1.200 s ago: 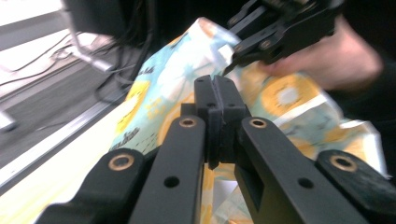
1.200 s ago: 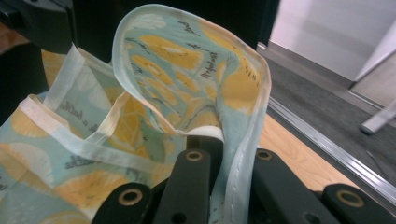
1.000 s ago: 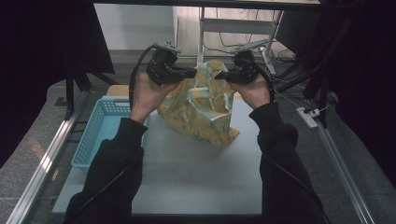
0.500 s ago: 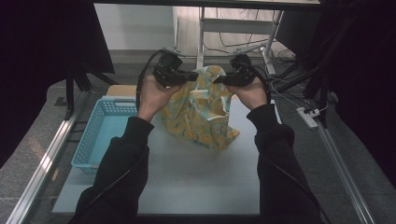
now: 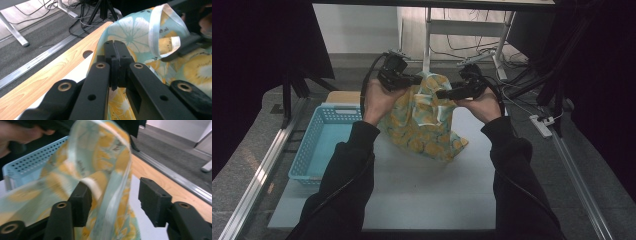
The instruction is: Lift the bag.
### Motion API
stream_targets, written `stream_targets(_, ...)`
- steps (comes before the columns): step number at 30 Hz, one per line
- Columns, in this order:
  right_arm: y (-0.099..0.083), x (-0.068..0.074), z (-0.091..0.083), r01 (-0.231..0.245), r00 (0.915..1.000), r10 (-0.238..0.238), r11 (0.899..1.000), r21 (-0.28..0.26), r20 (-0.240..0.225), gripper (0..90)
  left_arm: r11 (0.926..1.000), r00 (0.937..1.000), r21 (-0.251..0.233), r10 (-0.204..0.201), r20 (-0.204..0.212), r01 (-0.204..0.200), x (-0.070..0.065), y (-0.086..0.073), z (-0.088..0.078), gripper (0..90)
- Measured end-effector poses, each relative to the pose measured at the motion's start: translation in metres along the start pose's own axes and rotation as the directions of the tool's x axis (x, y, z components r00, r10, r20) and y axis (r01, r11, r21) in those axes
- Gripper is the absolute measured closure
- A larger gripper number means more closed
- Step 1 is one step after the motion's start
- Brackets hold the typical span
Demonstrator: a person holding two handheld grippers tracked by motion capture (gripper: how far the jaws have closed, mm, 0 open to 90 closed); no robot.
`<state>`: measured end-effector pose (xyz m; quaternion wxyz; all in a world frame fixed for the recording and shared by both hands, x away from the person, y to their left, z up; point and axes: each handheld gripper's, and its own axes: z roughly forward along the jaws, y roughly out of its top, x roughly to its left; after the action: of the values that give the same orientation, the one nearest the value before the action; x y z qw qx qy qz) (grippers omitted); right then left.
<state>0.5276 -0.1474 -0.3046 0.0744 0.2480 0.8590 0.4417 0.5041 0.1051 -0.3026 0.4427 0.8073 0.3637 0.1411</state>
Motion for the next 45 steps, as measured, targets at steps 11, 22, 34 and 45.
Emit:
stream_targets(11,-0.005,0.000,-0.009,-0.007,0.9999,0.007,1.000,-0.020,-0.008,34.8,0.9988,0.9991,0.046,-0.018,0.039,0.016,0.007,-0.009,0.010,67.6)
stream_targets(22,-0.015,-0.004,-0.011,-0.026,0.9996,0.026,0.998,-0.050,-0.009,27.4,0.9991,0.9964,0.037,0.018,0.083,-0.021,-0.005,-0.016,-0.015,23.8)
stream_targets(34,-0.038,-0.004,-0.022,-0.036,0.9992,0.037,0.996,-0.084,0.013,16.3,0.9998,0.9977,0.017,0.013,0.067,-0.014,-0.006,-0.051,-0.041,0.4)
stream_targets(45,-0.065,-0.002,-0.028,-0.043,0.9980,0.047,0.995,-0.085,0.042,9.2,0.9996,0.9996,0.023,0.016,0.022,-0.016,-0.010,-0.089,-0.064,0.0)
